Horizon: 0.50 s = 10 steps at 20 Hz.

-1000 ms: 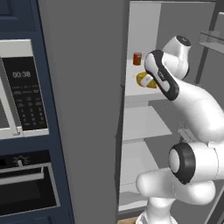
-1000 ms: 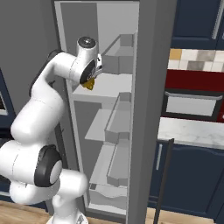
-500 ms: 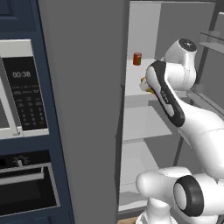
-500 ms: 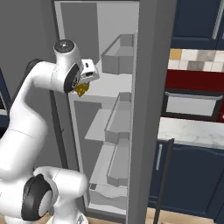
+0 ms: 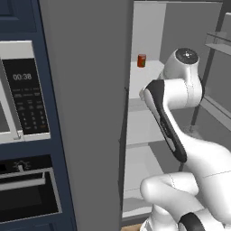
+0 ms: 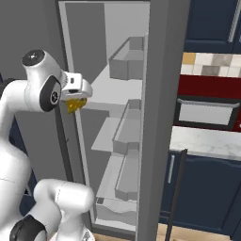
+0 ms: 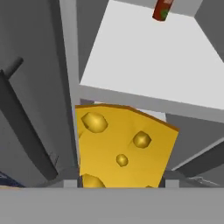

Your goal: Pick the cheese from the fridge and the cheese grater from the cabinet and place them next to the salad bowl.

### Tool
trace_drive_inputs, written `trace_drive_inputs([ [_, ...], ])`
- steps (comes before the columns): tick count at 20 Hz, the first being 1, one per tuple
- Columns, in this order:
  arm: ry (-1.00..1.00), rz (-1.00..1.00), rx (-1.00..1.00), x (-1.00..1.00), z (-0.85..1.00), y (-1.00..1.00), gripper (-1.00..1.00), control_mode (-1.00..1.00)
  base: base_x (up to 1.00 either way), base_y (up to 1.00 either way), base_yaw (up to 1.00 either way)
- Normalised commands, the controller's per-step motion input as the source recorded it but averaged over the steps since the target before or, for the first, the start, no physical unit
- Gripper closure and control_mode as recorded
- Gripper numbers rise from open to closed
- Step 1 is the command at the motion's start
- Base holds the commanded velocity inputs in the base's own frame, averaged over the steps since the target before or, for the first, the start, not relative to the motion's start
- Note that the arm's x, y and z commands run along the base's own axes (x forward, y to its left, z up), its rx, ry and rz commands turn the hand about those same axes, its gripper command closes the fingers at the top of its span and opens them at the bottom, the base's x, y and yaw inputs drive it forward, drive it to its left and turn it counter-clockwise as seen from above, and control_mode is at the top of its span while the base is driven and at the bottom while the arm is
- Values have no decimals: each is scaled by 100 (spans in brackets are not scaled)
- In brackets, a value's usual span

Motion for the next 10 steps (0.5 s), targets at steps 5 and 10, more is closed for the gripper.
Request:
trace_drive_inputs([
  [5,-1,-4,6,-71,2,9,100,-100,0,0,0],
  [10,-3,0,6,-70,3,11,100,-100,0,0,0],
])
